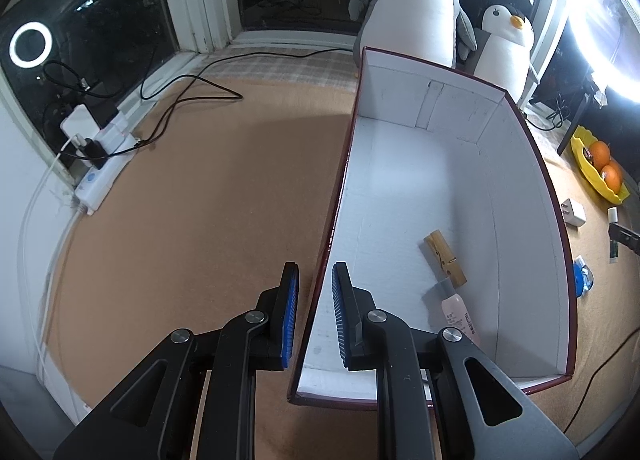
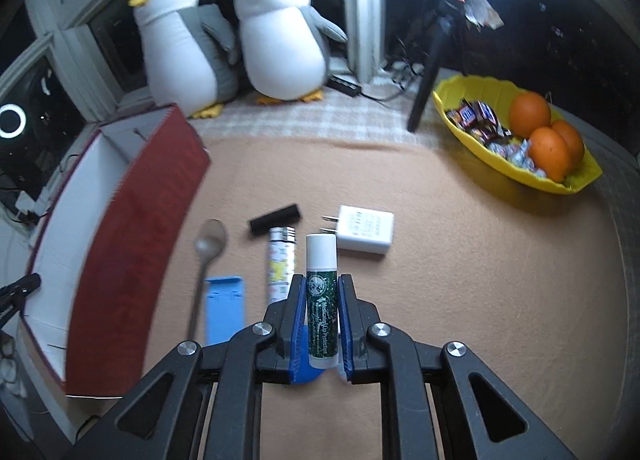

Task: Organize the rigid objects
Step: 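Carry the lip balm over the box and release it with the right gripper, then move the open right gripper toward the blue perfume bottle, then close the right gripper on the blue perfume bottle, then carry the perfume bottle over the box and release it with the right gripper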

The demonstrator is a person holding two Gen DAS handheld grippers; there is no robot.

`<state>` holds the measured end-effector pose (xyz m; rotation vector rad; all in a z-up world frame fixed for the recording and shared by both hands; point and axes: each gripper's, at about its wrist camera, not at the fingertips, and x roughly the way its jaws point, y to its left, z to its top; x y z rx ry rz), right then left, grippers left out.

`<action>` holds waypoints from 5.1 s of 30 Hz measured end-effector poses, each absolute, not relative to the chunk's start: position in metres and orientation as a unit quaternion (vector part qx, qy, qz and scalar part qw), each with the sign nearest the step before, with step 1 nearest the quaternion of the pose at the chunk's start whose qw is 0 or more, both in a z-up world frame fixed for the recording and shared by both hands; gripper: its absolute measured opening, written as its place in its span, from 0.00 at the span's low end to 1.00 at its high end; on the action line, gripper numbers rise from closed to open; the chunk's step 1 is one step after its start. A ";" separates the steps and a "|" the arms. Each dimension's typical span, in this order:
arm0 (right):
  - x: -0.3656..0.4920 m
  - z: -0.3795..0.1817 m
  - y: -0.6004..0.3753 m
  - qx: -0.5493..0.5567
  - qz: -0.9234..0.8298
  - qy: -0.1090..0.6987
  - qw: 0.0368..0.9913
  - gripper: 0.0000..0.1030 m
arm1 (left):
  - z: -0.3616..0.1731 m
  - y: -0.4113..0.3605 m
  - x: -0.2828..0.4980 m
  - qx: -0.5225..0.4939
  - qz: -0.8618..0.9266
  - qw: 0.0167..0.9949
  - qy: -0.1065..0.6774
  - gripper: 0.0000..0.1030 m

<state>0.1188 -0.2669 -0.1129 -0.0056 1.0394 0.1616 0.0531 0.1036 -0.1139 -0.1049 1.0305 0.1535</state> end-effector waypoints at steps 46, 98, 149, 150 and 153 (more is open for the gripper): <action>0.046 -0.094 -0.049 -0.074 0.243 0.471 0.845 0.14 | -0.114 0.113 0.044 -0.069 0.036 0.884 0.461 0.06; 0.093 -0.188 -0.288 -0.021 0.049 0.559 0.827 0.34 | -0.115 0.100 0.056 -0.023 0.073 0.869 0.489 0.07; 0.048 -0.050 -0.098 -0.056 0.224 0.427 0.874 0.22 | -0.118 0.114 0.048 -0.068 0.041 0.878 0.471 0.07; 0.047 -0.051 -0.090 -0.059 0.231 0.428 0.872 0.22 | -0.118 0.114 0.048 -0.069 0.040 0.878 0.471 0.07; 0.044 -0.057 -0.070 -0.070 0.243 0.432 0.866 0.22 | -0.119 0.115 0.048 -0.071 0.039 0.878 0.471 0.07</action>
